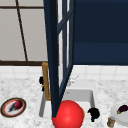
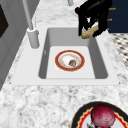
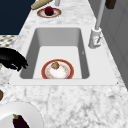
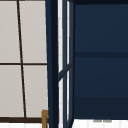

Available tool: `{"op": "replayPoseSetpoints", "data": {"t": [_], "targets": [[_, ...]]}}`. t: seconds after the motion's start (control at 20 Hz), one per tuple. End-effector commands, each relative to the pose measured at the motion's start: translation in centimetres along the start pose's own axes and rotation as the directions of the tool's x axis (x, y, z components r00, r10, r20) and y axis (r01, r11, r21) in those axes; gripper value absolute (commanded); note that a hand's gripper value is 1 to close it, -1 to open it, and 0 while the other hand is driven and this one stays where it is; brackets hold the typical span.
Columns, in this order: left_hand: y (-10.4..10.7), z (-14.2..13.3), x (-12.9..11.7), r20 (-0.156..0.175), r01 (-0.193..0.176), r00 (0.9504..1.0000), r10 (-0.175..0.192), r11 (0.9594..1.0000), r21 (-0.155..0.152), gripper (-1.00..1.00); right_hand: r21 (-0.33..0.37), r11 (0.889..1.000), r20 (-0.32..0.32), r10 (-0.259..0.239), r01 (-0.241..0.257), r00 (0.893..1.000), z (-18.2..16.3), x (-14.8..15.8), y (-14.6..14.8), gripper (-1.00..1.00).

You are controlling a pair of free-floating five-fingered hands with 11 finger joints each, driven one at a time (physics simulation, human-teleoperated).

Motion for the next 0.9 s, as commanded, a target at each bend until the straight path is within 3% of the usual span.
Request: {"op": "replayPoseSetpoints", "data": {"t": [0.0, 0.2, 0.3, 0.35, 0.7, 0.85], "targets": [[-0.2, -3.2, -0.4, -0.011, 0.031, 0.9994, -0.031, 0.9994, -0.016, 1.0, 0.0, 1.0, 0.0, 0.0, 0.0, 1.0, 0.0, 0.0, 0.0, 0.0], [-0.9, -6.5, -0.6, -0.013, 0.037, 0.9992, -0.037, 0.9992, -0.013, 1.0, 0.0, 1.0, 0.0, 0.0, 0.0, 1.0, 0.0, 0.0, 0.0, 0.0], [-1.7, -8.3, -1.0, -0.016, 0.066, 0.9977, -0.066, 0.9978, -0.006, 1.0, 0.0, 1.0, 0.0, 0.0, 0.0, 1.0, 0.0, 0.0, 0.0, 0.0], [-2.2, -9.1, -1.4, -0.029, 0.059, 0.9978, -0.059, 0.9983, 0.0, 1.0, 0.0, 1.0, 0.0, 0.0, 0.0, 1.0, 0.0, 0.0, 0.0, 0.0], [-5.3, -15.2, -3.4, -0.031, 0.058, 0.9978, -0.058, 0.9983, -0.001, 1.0, 0.0, 1.0, 0.0, 0.0, 0.0, 1.0, 0.0, 0.0, 0.0, 0.0], [-6.2, -17.8, -4.0, -0.026, 0.076, 0.9968, -0.076, 0.9971, -0.004, 1.0, 0.0, 1.0, 0.0, 0.0, 0.0, 1.0, 0.0, 0.0, 0.0, 0.0]]}}
